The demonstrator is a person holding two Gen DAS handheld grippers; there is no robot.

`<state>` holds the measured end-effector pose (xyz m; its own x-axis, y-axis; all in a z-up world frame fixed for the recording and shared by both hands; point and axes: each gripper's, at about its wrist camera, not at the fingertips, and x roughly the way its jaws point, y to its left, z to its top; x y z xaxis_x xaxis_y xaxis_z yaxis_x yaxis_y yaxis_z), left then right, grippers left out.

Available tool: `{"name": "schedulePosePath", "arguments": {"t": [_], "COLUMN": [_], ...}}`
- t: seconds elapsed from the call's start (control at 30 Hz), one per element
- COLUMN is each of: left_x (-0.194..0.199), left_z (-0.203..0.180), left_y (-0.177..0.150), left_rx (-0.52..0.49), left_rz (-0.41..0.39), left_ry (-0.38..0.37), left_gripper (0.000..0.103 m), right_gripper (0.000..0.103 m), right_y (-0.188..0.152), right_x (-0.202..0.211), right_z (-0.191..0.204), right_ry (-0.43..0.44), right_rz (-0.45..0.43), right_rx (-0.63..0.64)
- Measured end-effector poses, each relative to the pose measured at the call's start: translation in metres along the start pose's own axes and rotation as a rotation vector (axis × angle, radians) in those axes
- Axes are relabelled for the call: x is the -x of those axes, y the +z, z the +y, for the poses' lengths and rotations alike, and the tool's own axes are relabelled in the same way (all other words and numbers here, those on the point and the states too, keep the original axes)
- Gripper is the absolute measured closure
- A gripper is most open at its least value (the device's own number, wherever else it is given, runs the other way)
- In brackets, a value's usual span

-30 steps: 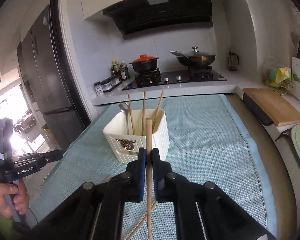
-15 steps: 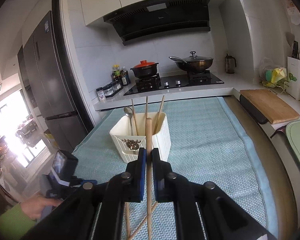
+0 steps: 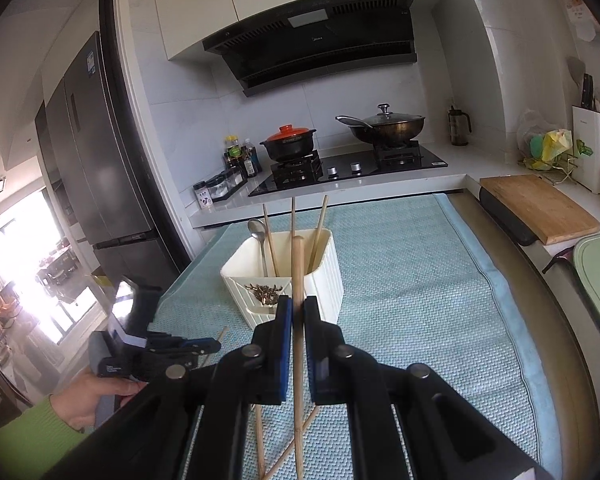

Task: Organize utensils
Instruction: 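Lift both chopsticks and carry them over the cream holder, then lower both chopsticks into the cream holder and open both grippers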

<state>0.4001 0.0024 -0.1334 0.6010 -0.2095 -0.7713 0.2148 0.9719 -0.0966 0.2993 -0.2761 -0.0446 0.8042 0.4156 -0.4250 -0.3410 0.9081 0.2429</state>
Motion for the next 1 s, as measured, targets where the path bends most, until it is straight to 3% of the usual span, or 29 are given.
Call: {"name": "schedulePosePath", "arguments": {"t": [0.3,0.4,0.63,1.0], "left_x": [0.121,0.123,0.108,0.063], "left_z": [0.007,0.009,0.023,0.043], "left_y": [0.024,0.037,0.075,0.184], "left_rx": [0.052,0.056,0.117,0.17], "left_rz": [-0.3,-0.343,-0.359,-0.421], "left_ry": [-0.007,0.006,-0.011,0.039], "left_gripper": [0.1,0.1,0.1,0.1], "right_gripper": [0.097,0.097,0.097,0.097], "right_y": [0.011,0.018,0.048,0.138], "right_x": [0.002,-0.004,-0.022,-0.096], "right_z": [0.008,0.014,0.023,0.032], "right_ry": [0.02,0.027,0.033,0.034], "right_rz": [-0.033,-0.032,-0.078,-0.179], "right_rx": [0.012,0.024,0.059,0.101]}}
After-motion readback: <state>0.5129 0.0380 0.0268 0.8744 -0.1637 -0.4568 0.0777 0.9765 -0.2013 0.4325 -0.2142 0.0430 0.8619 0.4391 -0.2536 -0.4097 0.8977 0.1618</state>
